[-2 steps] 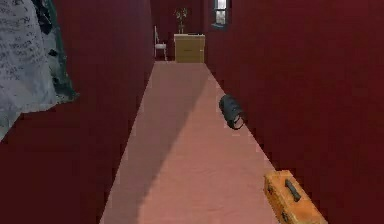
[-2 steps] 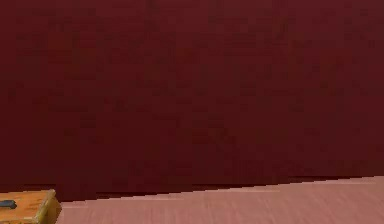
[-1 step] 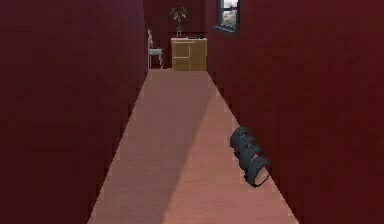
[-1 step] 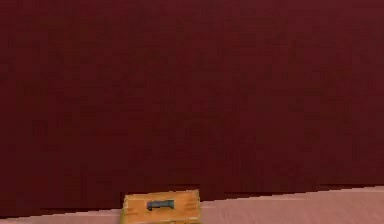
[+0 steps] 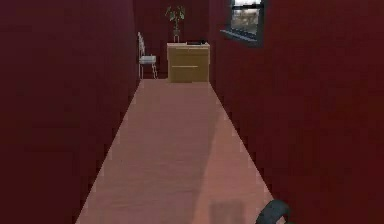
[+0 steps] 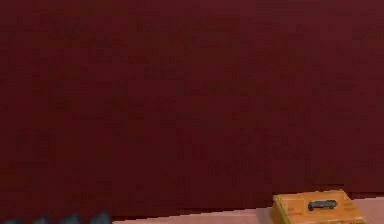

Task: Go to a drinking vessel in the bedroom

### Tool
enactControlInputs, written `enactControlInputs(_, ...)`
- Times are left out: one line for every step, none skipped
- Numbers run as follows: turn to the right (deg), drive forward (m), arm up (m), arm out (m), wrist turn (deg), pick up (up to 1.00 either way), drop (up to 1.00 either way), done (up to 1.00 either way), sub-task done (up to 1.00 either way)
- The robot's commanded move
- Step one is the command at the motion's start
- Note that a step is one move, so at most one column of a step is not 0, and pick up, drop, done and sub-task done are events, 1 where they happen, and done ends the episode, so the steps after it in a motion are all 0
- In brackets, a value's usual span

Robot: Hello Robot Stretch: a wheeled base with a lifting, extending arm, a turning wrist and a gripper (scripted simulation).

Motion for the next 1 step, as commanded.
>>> enactControlInputs(0.0,1.00,0.00,0.00,0.0,0.00,0.00,0.00,0.00)
